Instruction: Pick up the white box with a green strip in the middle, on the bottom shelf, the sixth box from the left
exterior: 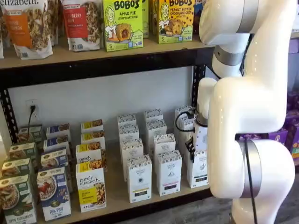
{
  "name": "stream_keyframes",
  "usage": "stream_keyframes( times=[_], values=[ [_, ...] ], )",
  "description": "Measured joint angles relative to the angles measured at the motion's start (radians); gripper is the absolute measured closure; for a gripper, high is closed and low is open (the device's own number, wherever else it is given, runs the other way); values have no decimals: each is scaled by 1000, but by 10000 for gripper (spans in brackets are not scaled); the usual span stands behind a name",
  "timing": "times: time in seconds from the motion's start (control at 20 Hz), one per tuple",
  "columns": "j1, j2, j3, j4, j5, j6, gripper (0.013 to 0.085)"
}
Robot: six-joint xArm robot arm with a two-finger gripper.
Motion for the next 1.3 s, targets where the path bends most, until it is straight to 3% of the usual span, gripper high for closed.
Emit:
stream_keyframes(
  times=[0.3,0.6,1.0,1.3],
  values=[
    [-9,97,-94,45,-24,-51,130],
    [-27,176,-199,-28,-19,1,130],
    [-52,249,-331,122,25,-167,130],
    [-52,286,-385,147,59,-191,130]
  ],
)
